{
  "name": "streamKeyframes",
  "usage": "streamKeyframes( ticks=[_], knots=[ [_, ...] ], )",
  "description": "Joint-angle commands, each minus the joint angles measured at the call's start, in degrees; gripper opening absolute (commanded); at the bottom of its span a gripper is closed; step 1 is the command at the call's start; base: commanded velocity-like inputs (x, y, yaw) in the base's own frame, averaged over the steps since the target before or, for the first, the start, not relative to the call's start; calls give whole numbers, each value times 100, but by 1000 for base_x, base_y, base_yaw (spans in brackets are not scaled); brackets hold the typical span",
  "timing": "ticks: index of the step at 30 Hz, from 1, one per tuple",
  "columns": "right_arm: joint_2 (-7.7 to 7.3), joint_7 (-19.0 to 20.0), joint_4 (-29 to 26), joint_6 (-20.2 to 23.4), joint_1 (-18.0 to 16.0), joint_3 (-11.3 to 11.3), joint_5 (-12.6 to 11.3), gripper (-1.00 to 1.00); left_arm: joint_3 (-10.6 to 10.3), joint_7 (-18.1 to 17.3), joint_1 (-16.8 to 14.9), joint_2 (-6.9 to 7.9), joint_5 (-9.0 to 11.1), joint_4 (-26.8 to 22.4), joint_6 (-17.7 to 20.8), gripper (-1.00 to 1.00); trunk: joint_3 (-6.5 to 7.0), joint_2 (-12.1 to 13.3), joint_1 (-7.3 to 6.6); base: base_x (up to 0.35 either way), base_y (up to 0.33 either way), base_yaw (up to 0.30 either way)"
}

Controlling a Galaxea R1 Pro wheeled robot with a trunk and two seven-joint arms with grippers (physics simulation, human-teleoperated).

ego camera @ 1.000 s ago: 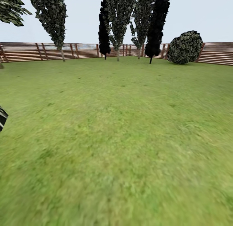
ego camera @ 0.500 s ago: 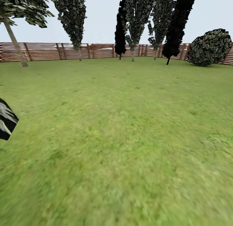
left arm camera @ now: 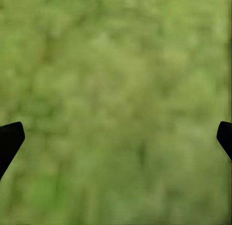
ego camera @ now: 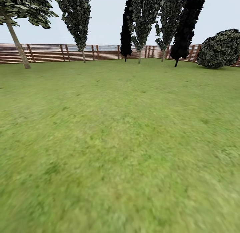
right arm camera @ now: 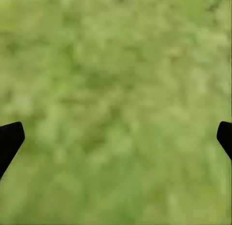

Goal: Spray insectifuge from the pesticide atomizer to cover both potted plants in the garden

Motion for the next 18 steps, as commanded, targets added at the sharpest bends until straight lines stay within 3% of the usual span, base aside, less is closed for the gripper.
streamKeyframes(
  ticks=[1, 18],
  knots=[
    [-4, -32, 4, -14, -3, 31, -14, 100, 21, -3, -3, -1, -5, 5, -19, 100, -5, -2, 3, 339, -78, 0],
    [-3, -34, 4, -14, -3, 31, -12, 100, 21, -3, -3, -1, -5, 5, -19, 100, -5, -2, 3, 339, -78, 22]
  ],
)
